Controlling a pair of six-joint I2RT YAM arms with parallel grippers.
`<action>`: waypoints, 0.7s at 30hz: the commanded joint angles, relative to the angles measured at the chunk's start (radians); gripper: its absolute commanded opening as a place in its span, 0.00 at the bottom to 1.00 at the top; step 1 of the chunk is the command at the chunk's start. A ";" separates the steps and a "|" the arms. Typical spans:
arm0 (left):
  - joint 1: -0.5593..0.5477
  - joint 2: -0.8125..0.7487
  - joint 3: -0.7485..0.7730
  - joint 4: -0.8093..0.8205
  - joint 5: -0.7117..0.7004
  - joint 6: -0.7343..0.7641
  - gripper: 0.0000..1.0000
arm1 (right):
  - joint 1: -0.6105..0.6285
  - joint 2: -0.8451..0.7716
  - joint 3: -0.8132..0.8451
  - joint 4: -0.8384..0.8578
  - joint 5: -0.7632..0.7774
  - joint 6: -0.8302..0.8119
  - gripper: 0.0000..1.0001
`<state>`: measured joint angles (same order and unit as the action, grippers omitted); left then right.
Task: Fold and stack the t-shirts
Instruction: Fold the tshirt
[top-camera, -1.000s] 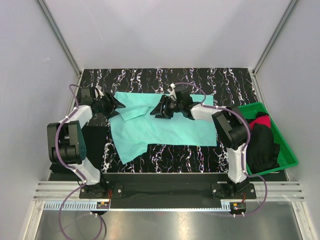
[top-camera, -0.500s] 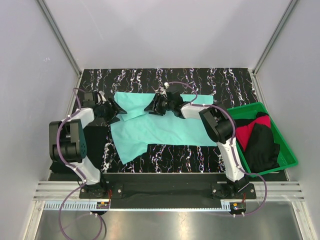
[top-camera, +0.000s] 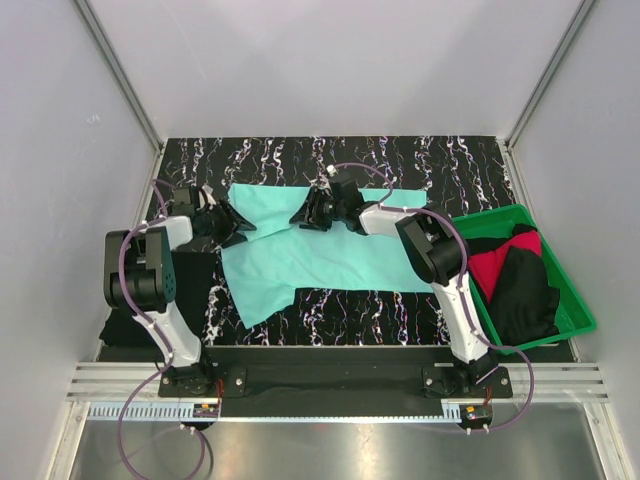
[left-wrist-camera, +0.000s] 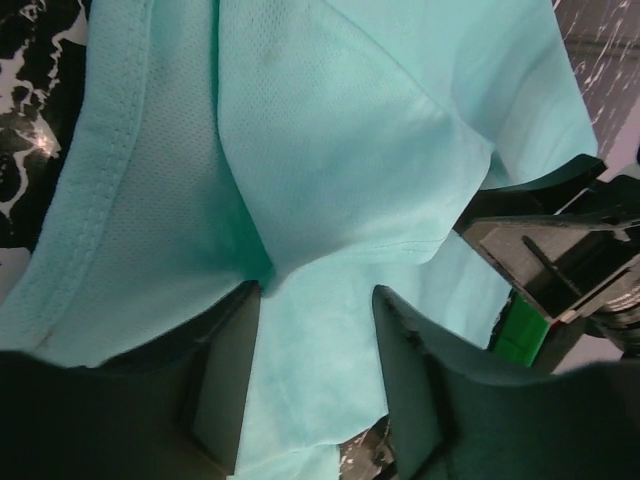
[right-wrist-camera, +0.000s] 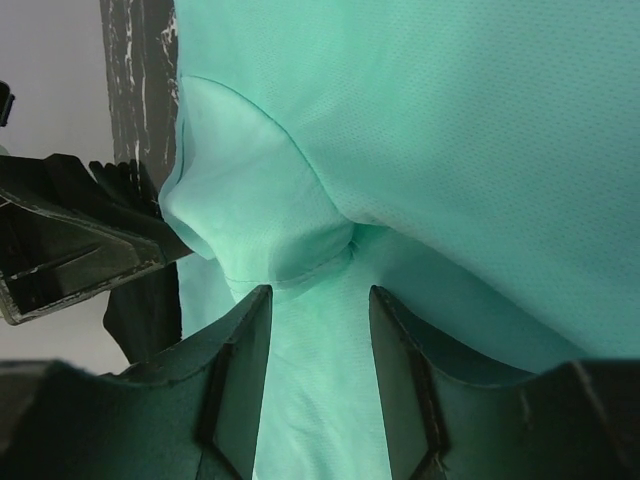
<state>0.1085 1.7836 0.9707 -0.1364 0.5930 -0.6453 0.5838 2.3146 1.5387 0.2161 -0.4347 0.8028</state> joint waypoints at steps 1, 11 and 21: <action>-0.001 0.000 -0.003 0.095 0.079 -0.033 0.45 | 0.008 0.014 0.046 -0.021 0.004 -0.037 0.50; 0.000 -0.167 -0.078 0.133 0.119 -0.172 0.23 | 0.008 0.017 0.067 -0.047 0.007 -0.047 0.48; 0.002 -0.176 -0.021 0.003 0.053 -0.113 0.39 | 0.007 0.077 0.130 -0.041 0.002 -0.011 0.40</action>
<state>0.1085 1.6314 0.9001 -0.0677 0.6754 -0.7990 0.5838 2.3650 1.6138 0.1654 -0.4366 0.7837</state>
